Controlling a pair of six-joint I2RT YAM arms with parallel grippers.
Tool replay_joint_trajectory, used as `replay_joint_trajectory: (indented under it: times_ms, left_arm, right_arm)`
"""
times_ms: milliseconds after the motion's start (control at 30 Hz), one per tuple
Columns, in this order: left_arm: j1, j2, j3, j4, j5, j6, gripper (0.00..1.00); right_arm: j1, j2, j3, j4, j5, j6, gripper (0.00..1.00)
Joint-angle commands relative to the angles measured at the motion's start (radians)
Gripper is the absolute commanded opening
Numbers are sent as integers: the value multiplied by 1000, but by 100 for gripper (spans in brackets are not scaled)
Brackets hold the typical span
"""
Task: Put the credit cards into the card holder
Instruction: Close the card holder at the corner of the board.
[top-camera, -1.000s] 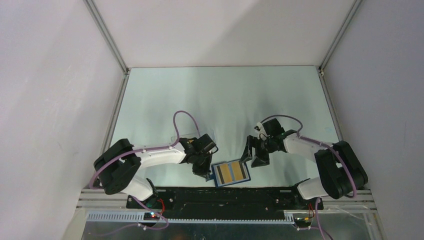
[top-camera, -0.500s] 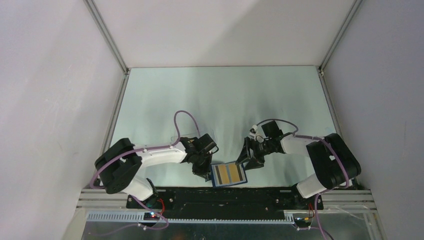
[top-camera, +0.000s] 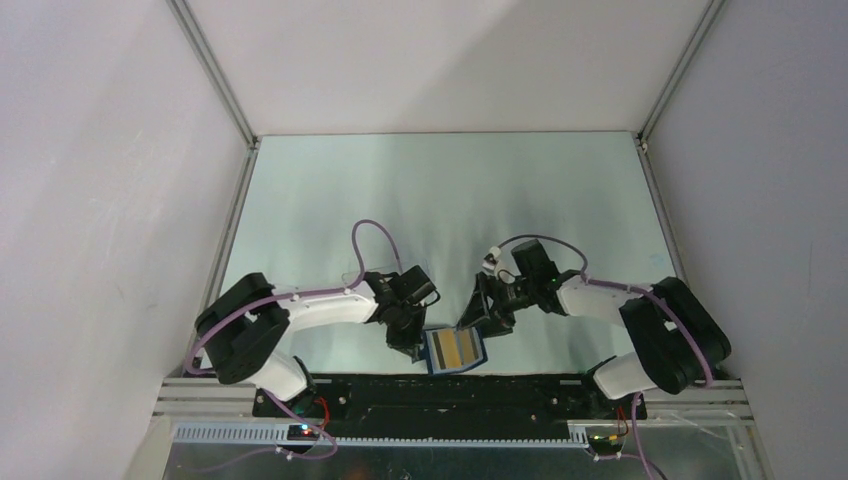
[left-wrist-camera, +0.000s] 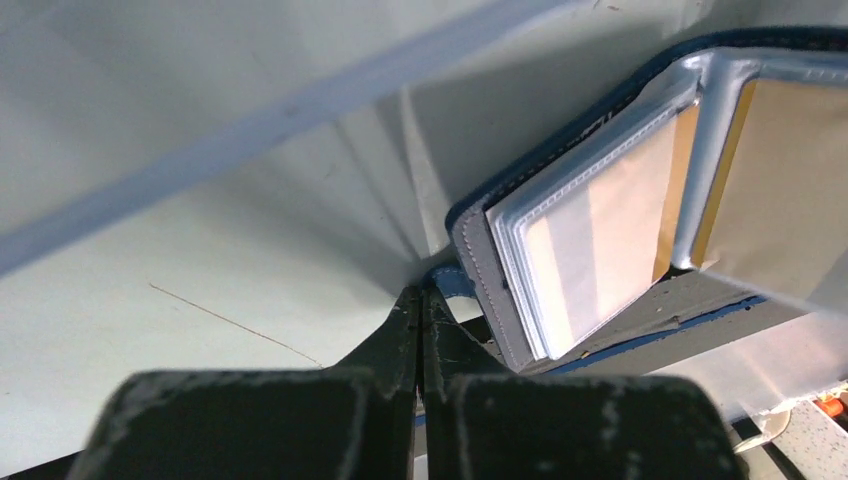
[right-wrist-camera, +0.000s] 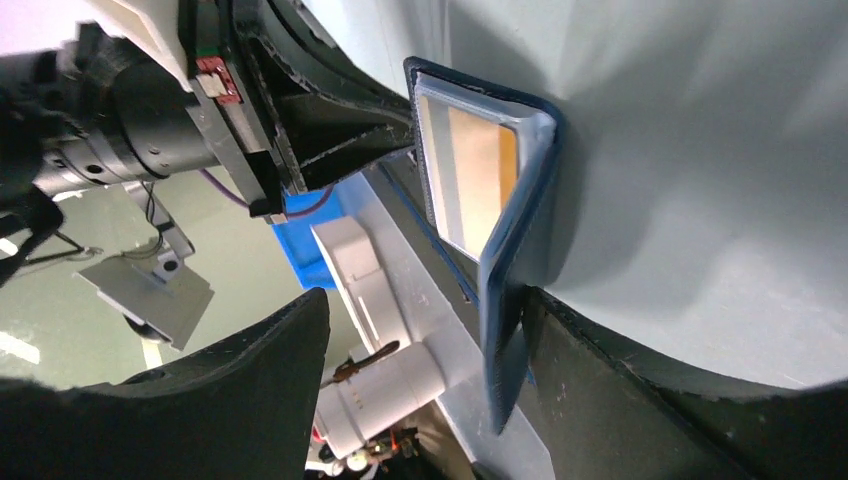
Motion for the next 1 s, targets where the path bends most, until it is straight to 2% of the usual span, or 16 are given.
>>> replay_joint_trajectory:
  times_ms: [0, 267, 500, 567, 667, 733, 767, 967]
  left_arm:
    - [-1, 36, 22, 24, -17, 10, 0]
    - [-1, 66, 49, 23, -13, 10, 0]
    - [0, 58, 80, 24, 3, 17, 1]
    - [3, 43, 83, 22, 11, 22, 7]
    - [9, 12, 85, 1, 10, 20, 24]
    - [15, -18, 82, -12, 6, 16, 30]
    - [18, -42, 79, -15, 4, 14, 31]
    - [48, -144, 54, -23, 21, -16, 38]
  right_arm:
    - [90, 47, 4, 155, -21, 96, 74]
    - [181, 123, 5, 375, -25, 242, 73]
    - [209, 152, 27, 245, 84, 160, 73]
    - [211, 154, 39, 178, 131, 120, 72]
    - [215, 157, 72, 76, 199, 54, 68]
    - [222, 165, 99, 6, 232, 21, 65]
    - [226, 173, 112, -4, 238, 14, 64]
    - [260, 223, 158, -53, 289, -12, 42]
